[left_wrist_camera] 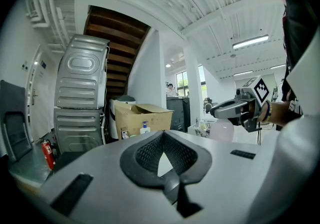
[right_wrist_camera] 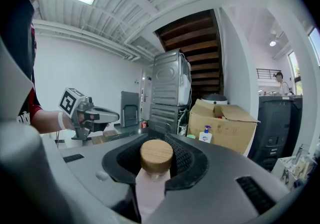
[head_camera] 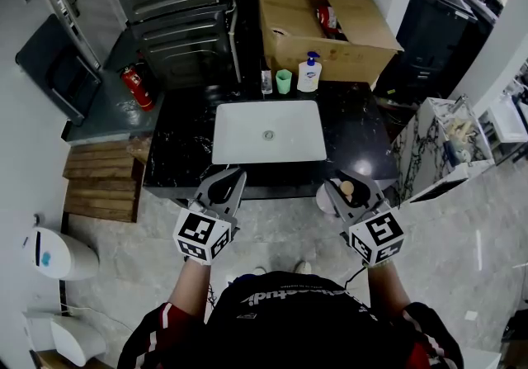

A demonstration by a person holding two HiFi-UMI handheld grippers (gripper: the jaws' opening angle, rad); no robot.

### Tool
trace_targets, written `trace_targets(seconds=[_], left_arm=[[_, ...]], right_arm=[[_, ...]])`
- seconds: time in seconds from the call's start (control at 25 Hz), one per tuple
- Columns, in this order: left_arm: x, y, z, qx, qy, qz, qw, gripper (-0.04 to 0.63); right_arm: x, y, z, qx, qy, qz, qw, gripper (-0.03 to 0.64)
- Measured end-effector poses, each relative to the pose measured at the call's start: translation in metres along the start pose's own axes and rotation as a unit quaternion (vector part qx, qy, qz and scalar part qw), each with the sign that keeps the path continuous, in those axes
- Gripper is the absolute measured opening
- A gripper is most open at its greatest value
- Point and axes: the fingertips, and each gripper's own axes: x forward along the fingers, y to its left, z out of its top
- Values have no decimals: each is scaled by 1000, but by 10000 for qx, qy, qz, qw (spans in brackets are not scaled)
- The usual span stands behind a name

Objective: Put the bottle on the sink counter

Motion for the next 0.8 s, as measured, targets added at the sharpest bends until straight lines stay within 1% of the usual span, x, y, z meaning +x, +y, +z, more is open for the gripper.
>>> trace_targets(seconds=[0.44,0.8], left_arm=[[5,-6,4,-9,-23,14,10000,15],[28,-31,2,-49,30,80,10000,15]], right_arm=[[-3,-6,0,11,-6,22,10000,129],[-20,-34,-6,-74,-24,49,10000,129]])
